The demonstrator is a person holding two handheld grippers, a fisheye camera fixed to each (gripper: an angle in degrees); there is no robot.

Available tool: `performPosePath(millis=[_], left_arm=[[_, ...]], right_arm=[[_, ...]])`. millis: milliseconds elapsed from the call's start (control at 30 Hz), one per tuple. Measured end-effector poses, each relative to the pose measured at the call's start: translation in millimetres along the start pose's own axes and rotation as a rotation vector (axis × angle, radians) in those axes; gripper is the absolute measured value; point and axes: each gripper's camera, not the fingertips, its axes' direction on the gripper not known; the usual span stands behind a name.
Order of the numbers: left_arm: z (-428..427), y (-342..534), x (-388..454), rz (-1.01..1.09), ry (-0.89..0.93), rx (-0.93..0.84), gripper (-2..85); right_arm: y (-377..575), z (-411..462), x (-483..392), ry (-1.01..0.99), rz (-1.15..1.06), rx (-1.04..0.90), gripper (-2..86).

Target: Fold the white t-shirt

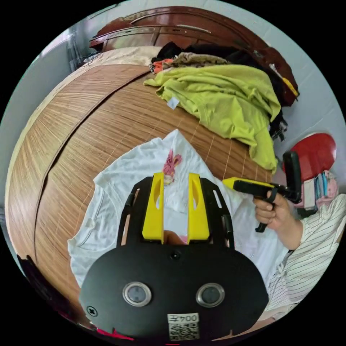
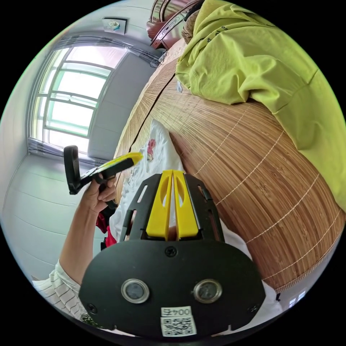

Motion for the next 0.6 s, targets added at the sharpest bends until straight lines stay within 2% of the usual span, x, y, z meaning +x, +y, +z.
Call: performPosePath(millis=[133, 233, 300, 367, 467, 600], left_arm=[[-1, -15, -48, -0.102, 0.054, 0.062, 8.8], [17, -32, -96, -0.217, 0.242, -0.001, 10.7], [37, -38, -139, -0.369, 0.422, -0.056, 12.1], [51, -39, -162, -0.431, 0.483, -0.108, 12.8], [64, -36, -188, -0.475, 0.444, -0.158, 13.4], [83, -33, -214, -0.498, 0.598, -0.120, 14.0]], right_arm=[[3, 8, 1, -0.012, -0.014, -0.019, -0.7], [5, 11, 4, -0.007, -0.015, -0.022, -0.7], [4, 10, 7, -0.004, -0.011, -0.016, -0.7], [3, 11, 11, -0.004, -0.009, -0.016, -0.7], [2, 14, 15, -0.003, -0.008, -0.027, -0.7], [2, 17, 18, -0.008, -0.010, -0.031, -0.7]])
